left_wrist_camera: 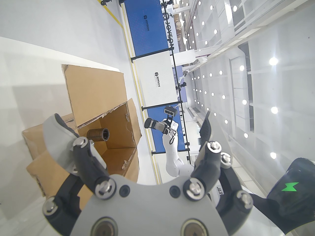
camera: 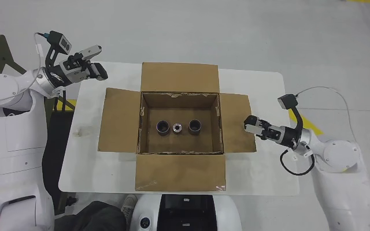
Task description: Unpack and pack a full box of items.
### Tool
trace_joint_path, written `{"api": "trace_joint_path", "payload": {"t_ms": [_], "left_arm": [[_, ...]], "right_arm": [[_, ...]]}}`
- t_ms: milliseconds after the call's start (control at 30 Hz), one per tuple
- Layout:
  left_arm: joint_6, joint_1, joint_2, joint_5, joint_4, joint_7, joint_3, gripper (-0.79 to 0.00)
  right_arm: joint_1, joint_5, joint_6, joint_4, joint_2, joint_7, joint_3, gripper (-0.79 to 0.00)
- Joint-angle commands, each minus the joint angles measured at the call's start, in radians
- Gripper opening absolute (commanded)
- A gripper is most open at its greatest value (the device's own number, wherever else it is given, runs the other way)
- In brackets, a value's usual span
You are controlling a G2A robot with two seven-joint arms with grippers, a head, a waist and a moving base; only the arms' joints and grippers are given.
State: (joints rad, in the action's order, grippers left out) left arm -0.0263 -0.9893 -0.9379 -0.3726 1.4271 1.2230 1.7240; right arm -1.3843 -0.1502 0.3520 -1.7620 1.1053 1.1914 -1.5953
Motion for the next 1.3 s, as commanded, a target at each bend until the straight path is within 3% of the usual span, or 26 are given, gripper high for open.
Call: {"api": "trace_joint_path", "payload": {"t_ms": [0, 633, 900, 1267], "left_arm": [[0.000, 0.000, 0.000, 0.000, 0.000, 0.000, 0.000, 0.000], [0.000, 0.000, 0.000, 0.000, 0.000, 0.000, 0.000, 0.000], [0.000, 0.000, 0.000, 0.000, 0.000, 0.000, 0.000, 0.000], [0.000, 0.000, 0.000, 0.000, 0.000, 0.000, 0.000, 0.000]], "right_arm": [[0.001, 0.001, -0.001, -0.001, 0.000, 0.000, 0.001, 0.000], [0.000, 0.004, -0.005, 0.000, 0.000, -0.007, 0.000, 0.000], [0.000, 0.015, -0.078, 0.035, -0.009, -0.063, -0.016, 0.000], [0.047, 0.006, -0.186, 0.193, -0.024, -0.074, -0.030, 0.000]]}}
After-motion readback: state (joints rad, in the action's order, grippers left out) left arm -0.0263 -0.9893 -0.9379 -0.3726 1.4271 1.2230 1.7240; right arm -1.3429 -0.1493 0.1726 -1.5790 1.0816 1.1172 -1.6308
